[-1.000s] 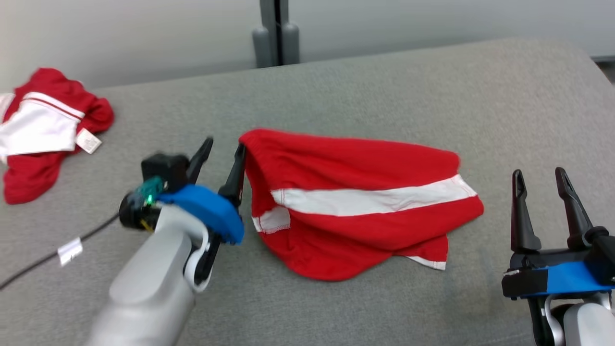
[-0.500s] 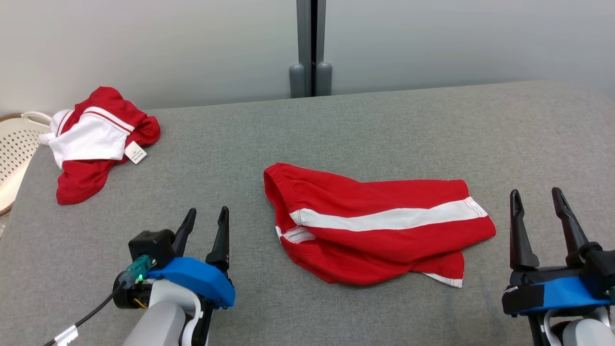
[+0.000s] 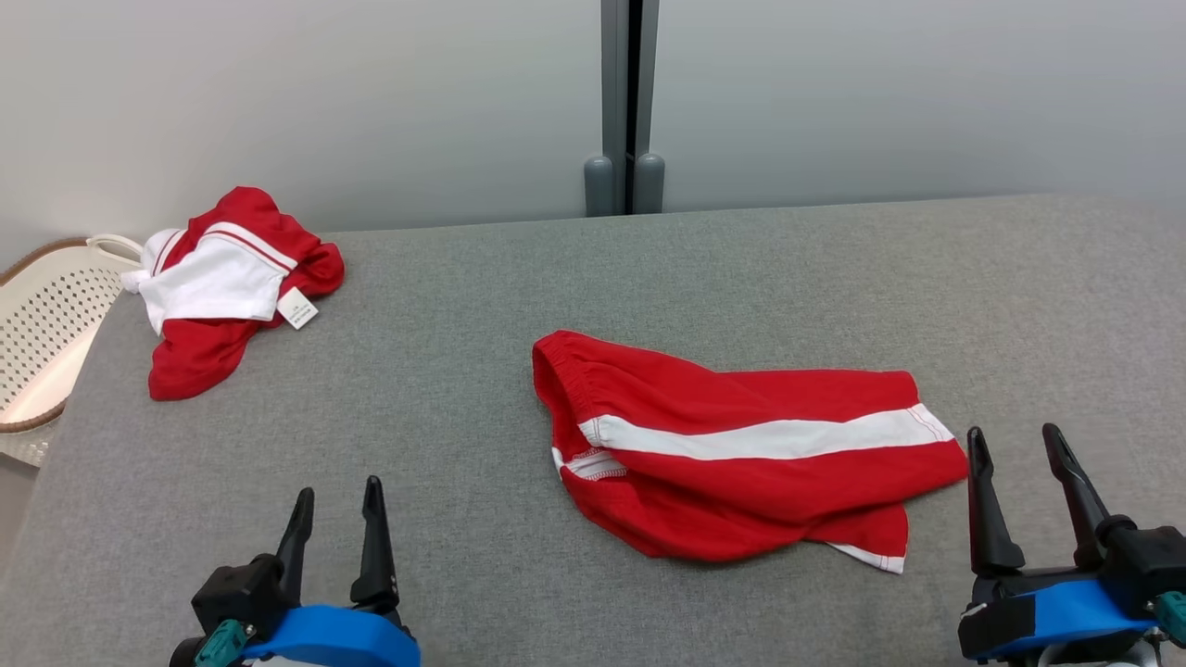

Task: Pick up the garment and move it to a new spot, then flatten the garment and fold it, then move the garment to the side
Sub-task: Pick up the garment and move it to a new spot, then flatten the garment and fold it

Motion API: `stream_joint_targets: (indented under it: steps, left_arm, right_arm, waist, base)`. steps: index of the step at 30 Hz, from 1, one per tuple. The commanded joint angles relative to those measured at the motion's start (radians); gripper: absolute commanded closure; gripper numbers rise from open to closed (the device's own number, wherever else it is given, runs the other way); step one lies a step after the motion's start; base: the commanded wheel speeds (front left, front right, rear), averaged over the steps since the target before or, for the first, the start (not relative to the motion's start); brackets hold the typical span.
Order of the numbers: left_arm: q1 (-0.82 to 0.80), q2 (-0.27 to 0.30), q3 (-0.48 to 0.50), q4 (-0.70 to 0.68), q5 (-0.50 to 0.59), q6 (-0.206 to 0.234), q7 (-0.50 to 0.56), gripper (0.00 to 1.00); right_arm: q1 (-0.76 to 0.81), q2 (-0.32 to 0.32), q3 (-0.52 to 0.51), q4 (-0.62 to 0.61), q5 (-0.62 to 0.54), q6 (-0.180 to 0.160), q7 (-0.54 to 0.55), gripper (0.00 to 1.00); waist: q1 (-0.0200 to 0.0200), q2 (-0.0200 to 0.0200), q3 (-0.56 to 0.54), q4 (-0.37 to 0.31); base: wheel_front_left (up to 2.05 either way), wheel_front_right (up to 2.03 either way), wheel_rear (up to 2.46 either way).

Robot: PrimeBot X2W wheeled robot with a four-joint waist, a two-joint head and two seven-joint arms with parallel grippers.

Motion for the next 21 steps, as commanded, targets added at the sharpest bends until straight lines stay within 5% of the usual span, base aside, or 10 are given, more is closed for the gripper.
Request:
stream_joint_targets:
  steps: [1, 21]
  left_arm:
    - [0.012, -0.004, 0.018, -0.016, 0.013, 0.007, -0.003, 0.0]
    - [0.039, -0.036, 0.081, -0.01, 0.088, -0.031, -0.003, 0.0]
  right_arm:
    - [0.015, -0.004, 0.004, 0.004, 0.004, 0.0, -0.006, 0.0]
    - [0.004, -0.004, 0.021, 0.035, 0.003, 0.0, -0.006, 0.0]
  waist:
    - [0.0001, 0.0, -0.003, 0.001]
    - [0.0001, 0.0, -0.003, -0.003]
  base:
    - [0.0, 0.0, 0.0]
    - [0.0, 0.0, 0.0]
